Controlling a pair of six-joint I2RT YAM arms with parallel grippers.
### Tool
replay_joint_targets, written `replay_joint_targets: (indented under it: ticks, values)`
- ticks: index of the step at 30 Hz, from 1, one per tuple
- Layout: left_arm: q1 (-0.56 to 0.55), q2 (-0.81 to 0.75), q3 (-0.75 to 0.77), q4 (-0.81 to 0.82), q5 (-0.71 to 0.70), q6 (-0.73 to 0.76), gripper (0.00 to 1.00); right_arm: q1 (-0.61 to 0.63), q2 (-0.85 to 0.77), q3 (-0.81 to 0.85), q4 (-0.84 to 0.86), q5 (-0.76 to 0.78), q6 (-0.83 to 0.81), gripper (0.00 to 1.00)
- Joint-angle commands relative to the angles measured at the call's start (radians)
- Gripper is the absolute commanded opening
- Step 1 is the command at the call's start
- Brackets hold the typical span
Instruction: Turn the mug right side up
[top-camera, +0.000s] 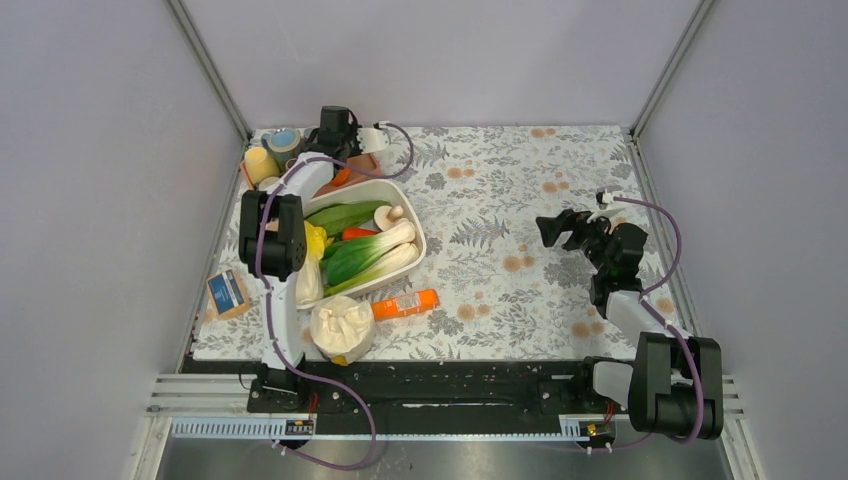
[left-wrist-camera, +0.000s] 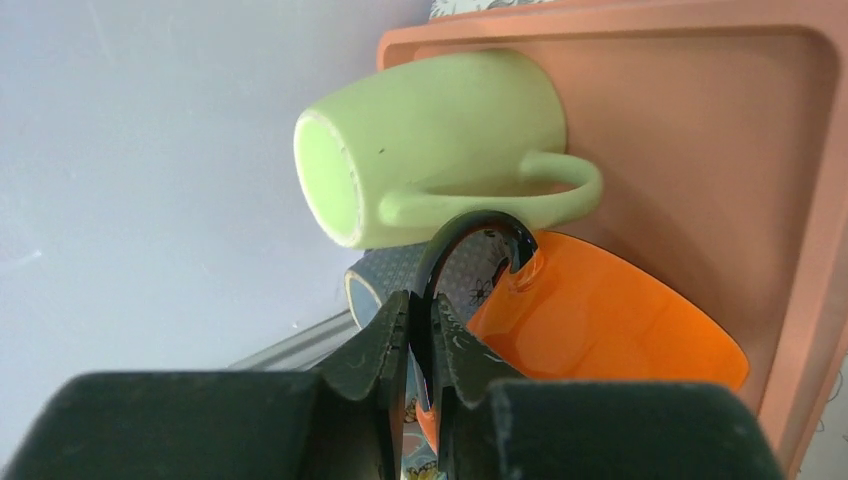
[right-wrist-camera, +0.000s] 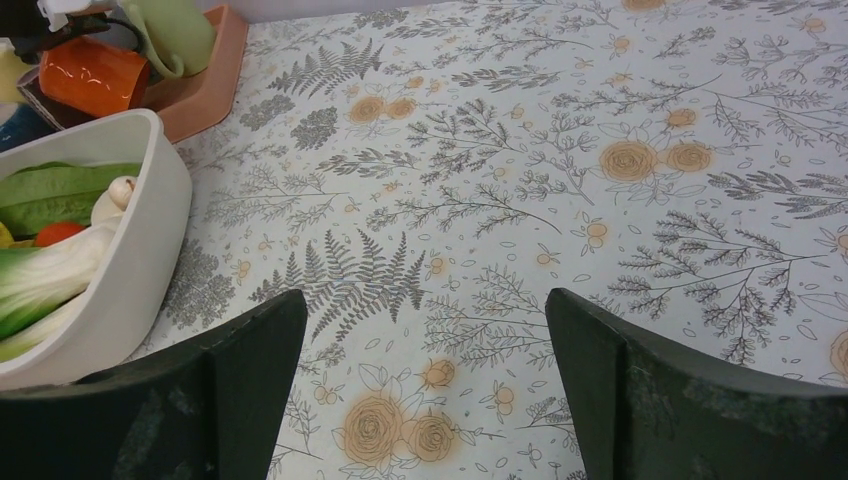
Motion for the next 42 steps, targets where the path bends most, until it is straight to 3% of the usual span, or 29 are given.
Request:
replay_joint_targets:
  ticks: [1, 6, 10, 15, 22, 29, 36, 42]
  values:
    - [0.046, -0.117, -0.027, 0.143, 0.000, -0.176, 0.00, 0.007, -0.015, 0.043, 0.028, -0.028, 0.076, 0.99]
    - [0.087, -0.156, -0.056, 0.116, 0.065, -0.339, 0.00, 0.068, -0.010, 0.113, -0.051, -0.008, 0.087, 0.99]
    - [0.113, -0.174, -0.073, 0.118, 0.099, -0.435, 0.00, 0.196, -0.004, 0.213, -0.173, 0.063, 0.054, 0.99]
    - [0.141, -0.177, -0.092, 0.131, 0.151, -0.517, 0.00, 0.338, 0.073, 0.328, -0.188, 0.110, 0.142, 0.99]
    - [0.164, -0.216, -0.095, 0.120, 0.234, -0.666, 0.00, 0.536, 0.390, 0.629, -0.085, 0.058, 0.347, 0.99]
    - [0.215, -0.235, -0.110, 0.133, 0.288, -0.736, 0.00, 0.643, 0.755, 1.018, -0.037, 0.031, 0.497, 0.99]
    - [0.215, -0.271, -0.122, 0.146, 0.336, -0.768, 0.00, 0.704, 0.994, 1.314, -0.074, 0.043, 0.517, 0.99]
    - [0.215, -0.278, -0.092, 0.142, 0.357, -0.794, 0.00, 0.728, 1.095, 1.445, -0.148, 0.060, 0.509, 0.99]
